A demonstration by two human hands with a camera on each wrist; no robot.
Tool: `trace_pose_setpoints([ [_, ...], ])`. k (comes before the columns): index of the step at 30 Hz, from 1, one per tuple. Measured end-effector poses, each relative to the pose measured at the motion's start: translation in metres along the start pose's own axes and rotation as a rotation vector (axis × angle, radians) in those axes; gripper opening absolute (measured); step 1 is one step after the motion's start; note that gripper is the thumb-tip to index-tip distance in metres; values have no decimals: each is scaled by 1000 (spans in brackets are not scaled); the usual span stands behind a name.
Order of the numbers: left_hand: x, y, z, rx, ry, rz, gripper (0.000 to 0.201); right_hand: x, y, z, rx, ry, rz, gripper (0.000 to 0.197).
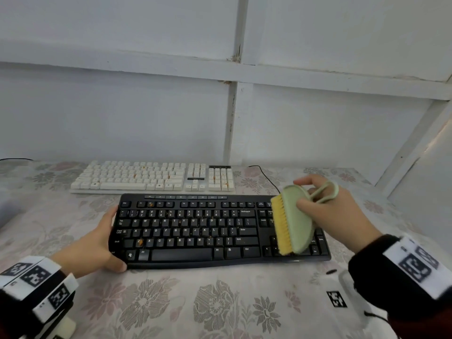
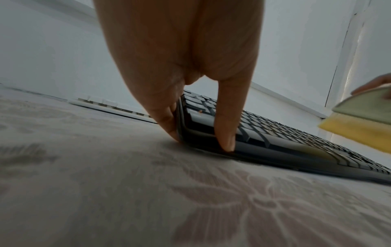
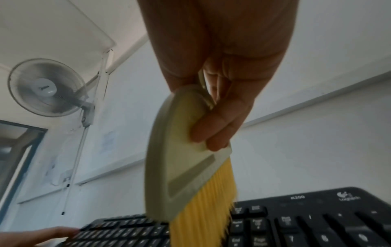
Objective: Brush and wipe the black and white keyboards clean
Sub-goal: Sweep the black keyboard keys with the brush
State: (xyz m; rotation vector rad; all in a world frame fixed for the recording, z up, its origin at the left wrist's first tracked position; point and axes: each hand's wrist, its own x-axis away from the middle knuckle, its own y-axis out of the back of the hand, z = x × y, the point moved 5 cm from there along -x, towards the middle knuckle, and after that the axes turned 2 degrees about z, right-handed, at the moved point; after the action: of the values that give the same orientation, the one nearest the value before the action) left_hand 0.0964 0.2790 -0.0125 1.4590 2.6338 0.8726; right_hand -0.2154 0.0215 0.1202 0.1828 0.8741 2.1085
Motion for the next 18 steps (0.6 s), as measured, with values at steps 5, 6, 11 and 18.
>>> trace_pose_setpoints([
  [5, -2, 2, 4, 8, -3, -8, 124, -17, -14, -2, 25, -6, 39, 29],
  [6, -1, 1, 3, 9, -2, -6, 124, -14, -18, -4, 42, -13, 59, 28],
  [11, 0, 0, 0, -12, -4, -15, 120, 16, -30, -14, 70, -42, 228, 28],
  [18, 0, 0, 1, -5, 7, -10, 126, -2, -9, 6, -33, -2, 115, 30],
])
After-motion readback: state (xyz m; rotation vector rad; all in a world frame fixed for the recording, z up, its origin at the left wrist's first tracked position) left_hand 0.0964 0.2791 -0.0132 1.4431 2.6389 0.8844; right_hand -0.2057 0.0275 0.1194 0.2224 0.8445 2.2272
